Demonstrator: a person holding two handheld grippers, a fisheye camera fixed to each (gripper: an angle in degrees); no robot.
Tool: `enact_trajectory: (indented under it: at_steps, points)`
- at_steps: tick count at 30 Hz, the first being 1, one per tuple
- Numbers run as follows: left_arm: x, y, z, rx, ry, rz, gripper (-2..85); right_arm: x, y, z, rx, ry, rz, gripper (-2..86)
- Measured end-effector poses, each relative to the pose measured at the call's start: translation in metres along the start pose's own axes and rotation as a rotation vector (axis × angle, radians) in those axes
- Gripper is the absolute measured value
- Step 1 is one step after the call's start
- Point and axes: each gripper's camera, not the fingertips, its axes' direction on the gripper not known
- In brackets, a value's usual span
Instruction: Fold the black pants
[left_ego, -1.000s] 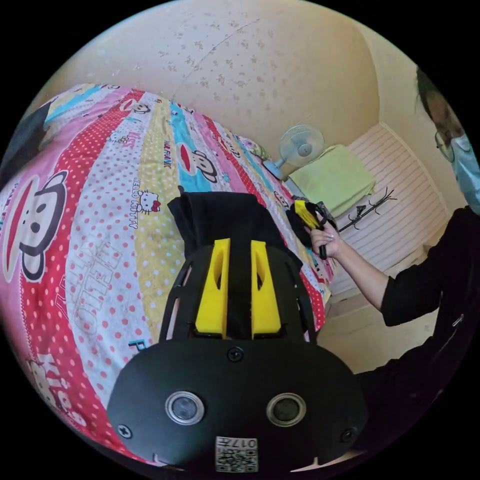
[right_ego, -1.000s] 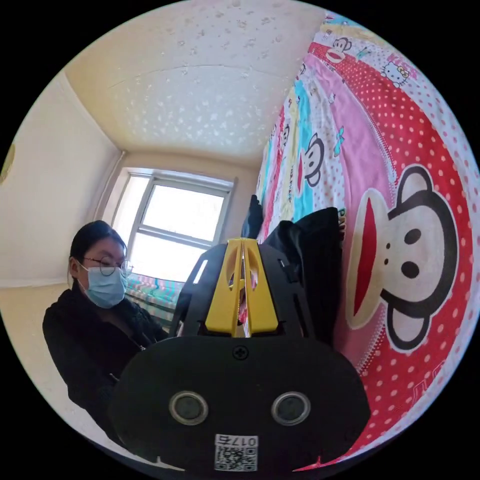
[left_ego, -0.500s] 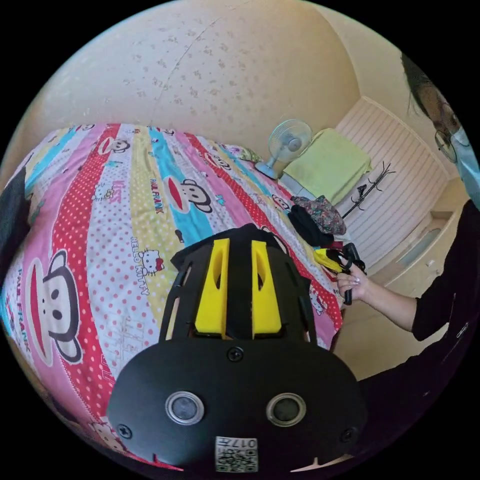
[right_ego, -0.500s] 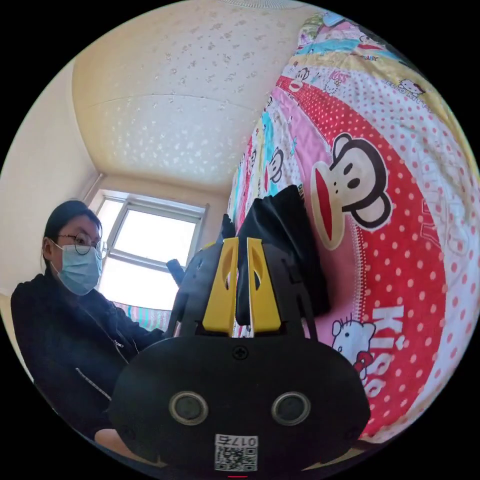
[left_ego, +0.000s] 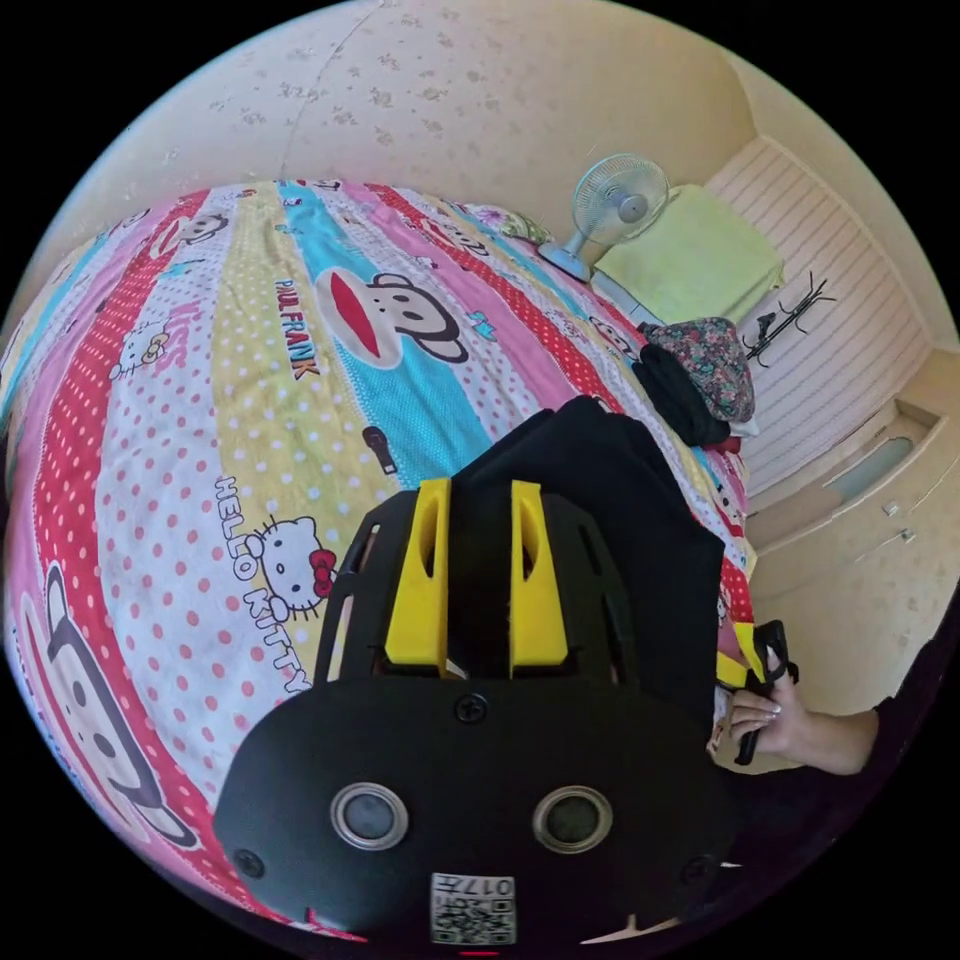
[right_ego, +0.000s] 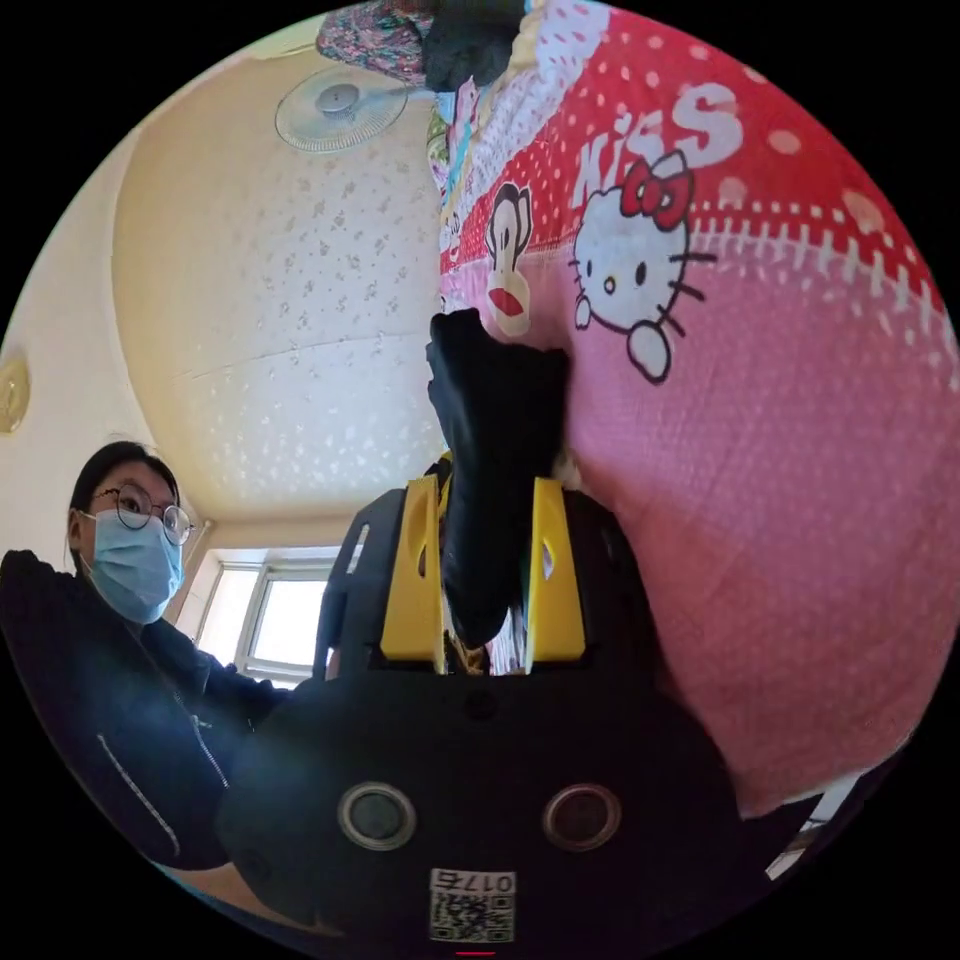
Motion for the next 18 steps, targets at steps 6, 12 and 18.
enact_trajectory:
  at_steps: [6,12,18]
  points:
    - [-0.011,-0.005,0.010,-0.025,0.009,-0.047,9.7,0.000,-0.008,0.022,0.052,0.057,0.027,13.9]
    - [-0.021,-0.001,0.018,-0.032,0.025,-0.062,9.7,-0.013,0.011,-0.006,0.040,0.092,0.075,17.5]
    - [-0.037,0.014,0.020,-0.022,0.087,-0.119,9.5,-0.016,-0.007,0.017,-0.014,0.183,0.020,18.2]
